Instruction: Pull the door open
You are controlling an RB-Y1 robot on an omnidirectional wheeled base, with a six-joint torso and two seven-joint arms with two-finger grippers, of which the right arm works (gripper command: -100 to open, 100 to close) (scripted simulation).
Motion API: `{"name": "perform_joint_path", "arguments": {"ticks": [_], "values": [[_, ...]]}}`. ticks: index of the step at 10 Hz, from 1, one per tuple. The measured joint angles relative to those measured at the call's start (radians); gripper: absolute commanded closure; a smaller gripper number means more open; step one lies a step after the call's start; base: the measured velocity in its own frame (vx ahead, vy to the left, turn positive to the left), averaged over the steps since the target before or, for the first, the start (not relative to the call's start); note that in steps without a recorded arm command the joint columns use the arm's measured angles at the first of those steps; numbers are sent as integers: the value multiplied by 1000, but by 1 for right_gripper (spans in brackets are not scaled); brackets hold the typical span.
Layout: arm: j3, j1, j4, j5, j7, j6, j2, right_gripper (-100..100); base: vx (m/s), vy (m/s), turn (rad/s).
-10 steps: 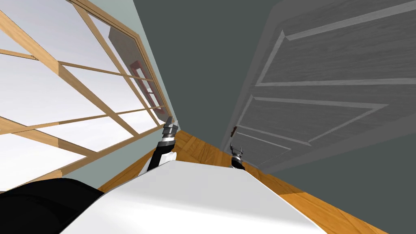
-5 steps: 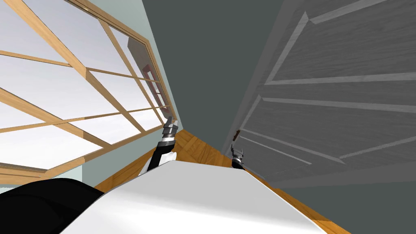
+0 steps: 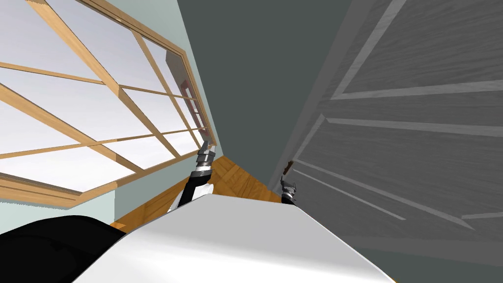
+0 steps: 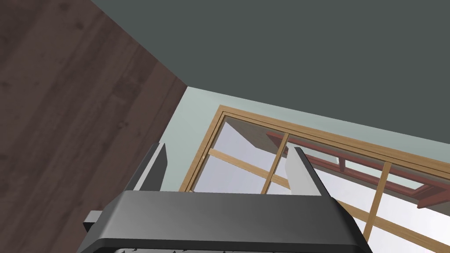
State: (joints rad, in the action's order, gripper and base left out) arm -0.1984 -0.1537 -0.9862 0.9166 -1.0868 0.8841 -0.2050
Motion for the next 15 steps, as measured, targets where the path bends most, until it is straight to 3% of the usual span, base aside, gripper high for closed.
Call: {"name": "perform_joint_path", "arguments": {"ticks": [1, 3, 4, 6, 9, 14, 15], "values": [[0, 1, 3, 1, -4, 2, -1, -100, 122, 9, 35], [2, 0, 22, 3, -33, 4, -24, -100, 161, -8, 31], [3, -13, 14, 4, -48, 4, -38, -100, 137, 7, 23], [3, -9, 50, 4, -92, 14, -67, -100, 141, 10, 42], [10, -28, 49, 11, -136, 8, -110, -100, 103, -8, 25], [9, -31, 112, 11, -234, 23, -175, -100, 113, 1, 11], [7, -35, 116, 11, -240, 26, -175, 100, -25, 15, 35]]}}
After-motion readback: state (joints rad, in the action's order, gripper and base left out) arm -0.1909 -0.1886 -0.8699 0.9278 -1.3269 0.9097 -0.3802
